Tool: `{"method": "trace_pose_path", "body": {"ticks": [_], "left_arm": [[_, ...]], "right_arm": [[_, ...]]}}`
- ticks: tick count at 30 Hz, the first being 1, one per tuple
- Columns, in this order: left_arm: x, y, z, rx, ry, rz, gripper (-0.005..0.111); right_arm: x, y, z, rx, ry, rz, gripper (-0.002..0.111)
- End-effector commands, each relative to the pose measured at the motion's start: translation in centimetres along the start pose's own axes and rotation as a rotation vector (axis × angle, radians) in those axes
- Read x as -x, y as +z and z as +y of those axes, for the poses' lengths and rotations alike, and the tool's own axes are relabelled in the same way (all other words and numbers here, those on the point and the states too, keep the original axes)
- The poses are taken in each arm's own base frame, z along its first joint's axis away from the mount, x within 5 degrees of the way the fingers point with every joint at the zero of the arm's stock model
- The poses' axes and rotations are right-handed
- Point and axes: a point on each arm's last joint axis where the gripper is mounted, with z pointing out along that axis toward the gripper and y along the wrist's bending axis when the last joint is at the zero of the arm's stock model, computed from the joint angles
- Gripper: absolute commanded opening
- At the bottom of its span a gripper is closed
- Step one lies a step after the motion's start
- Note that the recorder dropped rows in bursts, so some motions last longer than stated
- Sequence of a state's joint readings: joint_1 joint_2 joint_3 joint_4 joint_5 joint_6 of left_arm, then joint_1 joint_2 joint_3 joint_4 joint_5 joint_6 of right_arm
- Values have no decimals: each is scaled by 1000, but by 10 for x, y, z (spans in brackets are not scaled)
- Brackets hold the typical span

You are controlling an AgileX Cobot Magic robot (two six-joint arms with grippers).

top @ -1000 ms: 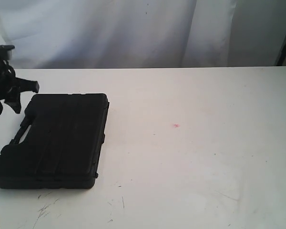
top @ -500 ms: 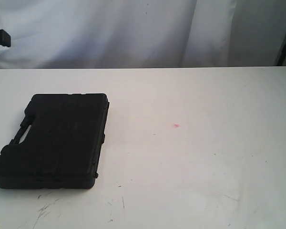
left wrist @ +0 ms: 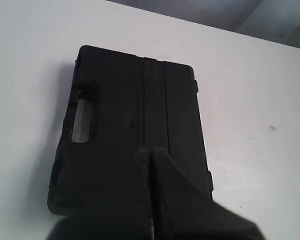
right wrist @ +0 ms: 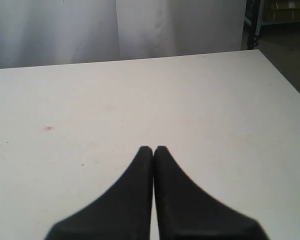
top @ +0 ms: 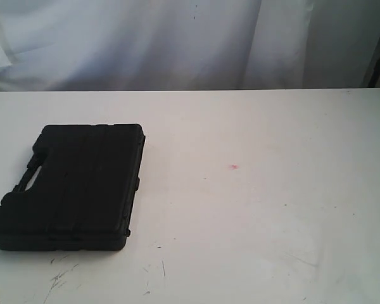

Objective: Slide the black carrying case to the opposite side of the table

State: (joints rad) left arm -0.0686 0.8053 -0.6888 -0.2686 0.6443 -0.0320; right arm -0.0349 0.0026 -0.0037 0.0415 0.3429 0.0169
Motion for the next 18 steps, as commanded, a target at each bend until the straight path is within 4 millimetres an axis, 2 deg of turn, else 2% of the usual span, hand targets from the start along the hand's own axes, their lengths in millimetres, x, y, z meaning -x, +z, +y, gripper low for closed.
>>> {"method": "trace_pose_path", "body": {"ticks": [1,5,10,13,18], "left_arm": [[-34,-21,4,-28,7,-71,0],[-53,-44,4,-49,34,-111,0],[-55,-65,7,-9,122,-250,0],[-53,-68,10,36,170,-289,0],[-53,-60,15,42,187,-438,0]], "right_arm": [[-1,0,0,-7,-1,-3,0],[-1,0,0,-7,-1,-3,0],[-1,0,0,-7,-1,-3,0],[-1,0,0,-7,-1,-3,0],[-1,0,0,-7,-1,-3,0]]}}
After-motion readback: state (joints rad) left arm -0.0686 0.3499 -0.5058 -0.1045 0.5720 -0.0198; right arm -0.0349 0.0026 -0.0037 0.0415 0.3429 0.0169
